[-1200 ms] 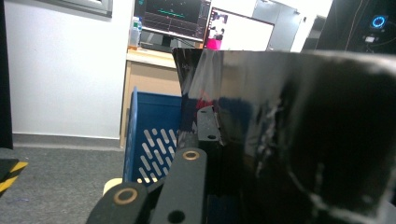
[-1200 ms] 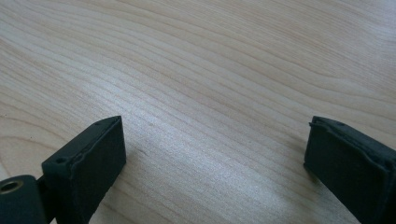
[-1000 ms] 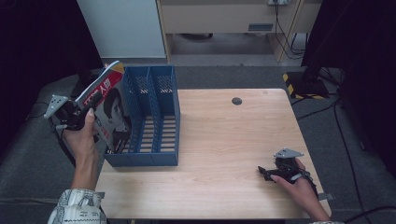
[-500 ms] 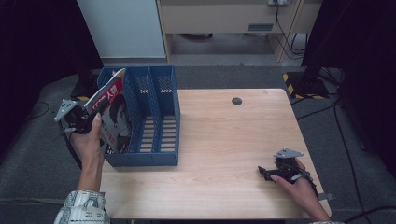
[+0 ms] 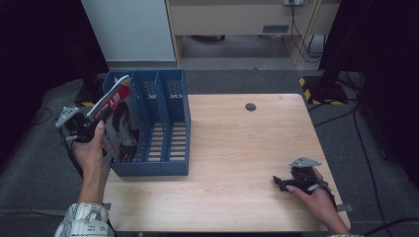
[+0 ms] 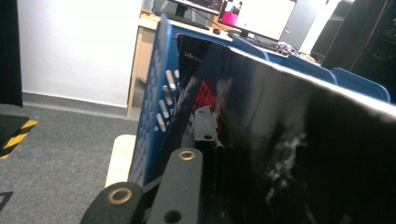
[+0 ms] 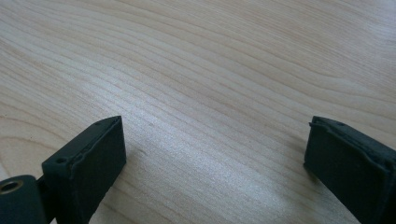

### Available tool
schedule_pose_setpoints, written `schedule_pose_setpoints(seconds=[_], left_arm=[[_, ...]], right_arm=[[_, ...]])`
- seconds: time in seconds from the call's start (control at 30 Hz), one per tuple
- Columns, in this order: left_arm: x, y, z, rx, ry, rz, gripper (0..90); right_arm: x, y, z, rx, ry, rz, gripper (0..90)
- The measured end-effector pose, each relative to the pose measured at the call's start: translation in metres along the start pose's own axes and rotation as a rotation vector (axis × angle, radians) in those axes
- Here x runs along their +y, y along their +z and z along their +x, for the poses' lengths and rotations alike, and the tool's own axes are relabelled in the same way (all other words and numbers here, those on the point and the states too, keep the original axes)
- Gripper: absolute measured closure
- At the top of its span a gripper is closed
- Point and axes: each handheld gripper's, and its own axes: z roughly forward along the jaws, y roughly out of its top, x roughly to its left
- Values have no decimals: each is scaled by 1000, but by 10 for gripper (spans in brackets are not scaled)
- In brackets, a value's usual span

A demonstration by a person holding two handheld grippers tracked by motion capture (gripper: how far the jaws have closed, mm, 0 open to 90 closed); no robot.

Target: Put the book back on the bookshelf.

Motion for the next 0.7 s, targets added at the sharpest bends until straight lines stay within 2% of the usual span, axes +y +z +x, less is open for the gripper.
schedule_pose_setpoints(seconds=[0.37, 0.67, 0.7], left_arm=[[-2, -4, 8, 41, -24, 18, 831], [1, -5, 9, 59, -8, 49, 833], [3, -6, 9, 72, -1, 61, 834]], right_arm=[[0, 0, 0, 0, 0, 0, 58], [0, 0, 0, 1, 0, 2, 58], [0, 0, 0, 0, 0, 0, 57]])
